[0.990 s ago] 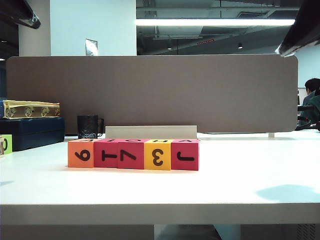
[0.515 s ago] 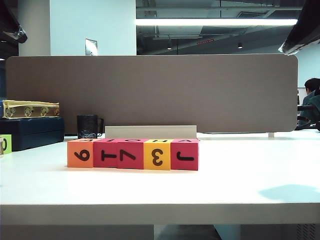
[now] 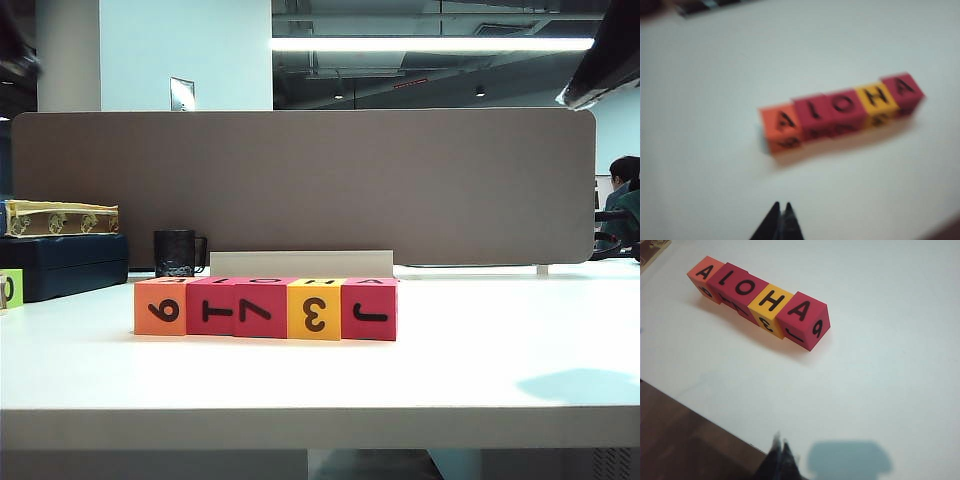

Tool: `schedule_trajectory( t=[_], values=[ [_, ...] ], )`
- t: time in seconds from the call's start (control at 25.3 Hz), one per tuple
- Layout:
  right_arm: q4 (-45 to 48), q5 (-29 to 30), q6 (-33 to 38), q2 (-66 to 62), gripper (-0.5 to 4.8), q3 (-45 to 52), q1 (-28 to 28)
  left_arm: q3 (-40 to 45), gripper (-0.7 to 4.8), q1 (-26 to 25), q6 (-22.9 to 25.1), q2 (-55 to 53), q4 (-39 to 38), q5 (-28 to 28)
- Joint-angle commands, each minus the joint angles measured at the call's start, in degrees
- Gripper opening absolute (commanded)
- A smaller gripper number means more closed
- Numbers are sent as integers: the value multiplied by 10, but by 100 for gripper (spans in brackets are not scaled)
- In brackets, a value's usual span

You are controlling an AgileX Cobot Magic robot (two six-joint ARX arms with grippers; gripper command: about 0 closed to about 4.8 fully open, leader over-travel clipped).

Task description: Select the appropriate blocks from the scattered letter blocks on the table and arrange them in a row to spell out "ALOHA".

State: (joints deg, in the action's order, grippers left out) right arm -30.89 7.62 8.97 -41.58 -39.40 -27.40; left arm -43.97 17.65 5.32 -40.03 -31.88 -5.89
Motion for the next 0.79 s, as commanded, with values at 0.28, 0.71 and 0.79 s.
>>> schedule_trajectory(
  t=[0.28,0.71,0.79],
  values=[
    [10,0,0,1,-3,0,0,289,-5,-141,-22,219,432,42],
    [10,0,0,1,-3,0,0,436,-5,-174,-52,394,308,-30],
    [10,0,0,1,-3,0,0,436,-5,-174,-52,399,295,-31]
  ],
)
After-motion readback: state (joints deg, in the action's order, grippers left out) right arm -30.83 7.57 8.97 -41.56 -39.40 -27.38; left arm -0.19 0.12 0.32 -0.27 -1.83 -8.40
